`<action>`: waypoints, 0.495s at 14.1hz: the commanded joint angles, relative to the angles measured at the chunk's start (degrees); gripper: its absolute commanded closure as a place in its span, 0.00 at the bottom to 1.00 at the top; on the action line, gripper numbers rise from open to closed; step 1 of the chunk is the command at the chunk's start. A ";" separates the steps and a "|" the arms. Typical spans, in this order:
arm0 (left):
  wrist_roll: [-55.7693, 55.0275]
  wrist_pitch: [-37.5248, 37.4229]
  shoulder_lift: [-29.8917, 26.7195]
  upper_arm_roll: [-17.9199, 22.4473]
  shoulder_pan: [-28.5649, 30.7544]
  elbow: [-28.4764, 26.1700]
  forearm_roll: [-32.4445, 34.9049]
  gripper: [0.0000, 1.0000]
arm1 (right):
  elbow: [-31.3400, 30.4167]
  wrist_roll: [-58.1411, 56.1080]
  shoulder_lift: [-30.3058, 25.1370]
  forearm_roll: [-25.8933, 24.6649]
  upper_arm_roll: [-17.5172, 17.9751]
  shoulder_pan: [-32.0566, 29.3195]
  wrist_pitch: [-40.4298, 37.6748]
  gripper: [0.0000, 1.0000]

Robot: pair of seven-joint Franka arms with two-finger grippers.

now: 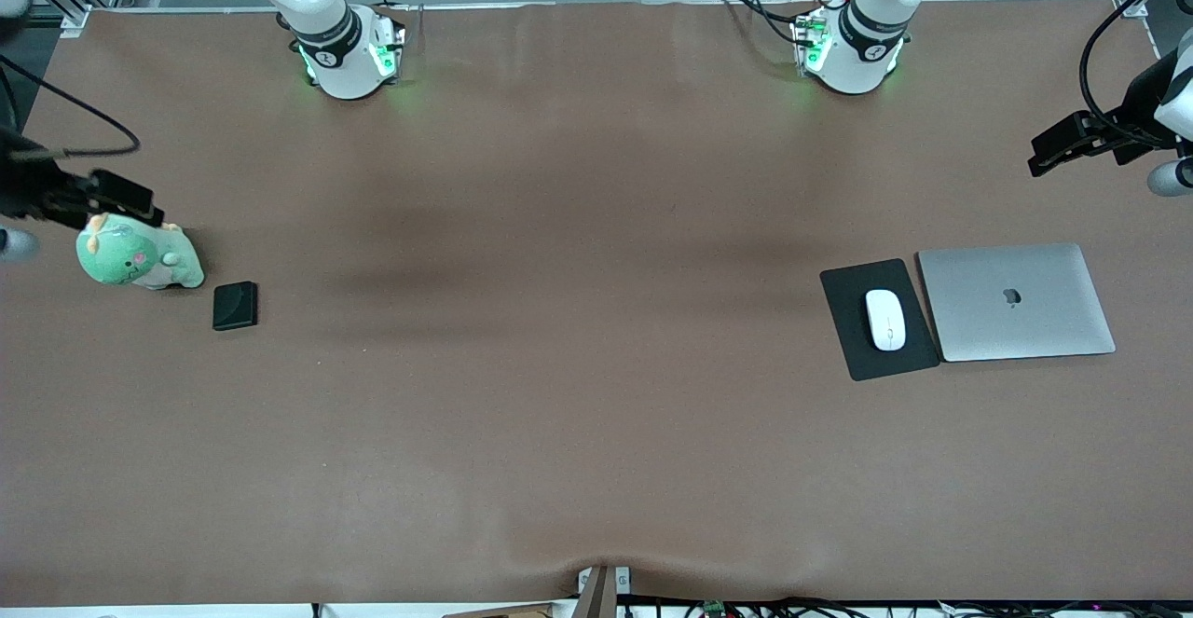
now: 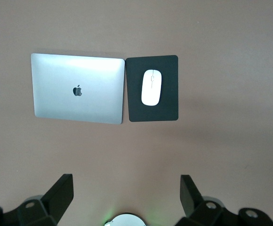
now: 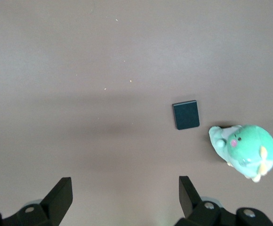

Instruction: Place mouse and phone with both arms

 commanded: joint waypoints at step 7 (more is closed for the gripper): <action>-0.11 -0.49 -0.88 -0.17 0.12 0.67 -0.98 0.00 | -1.27 1.37 -4.89 -0.71 0.04 -0.53 -3.12 0.00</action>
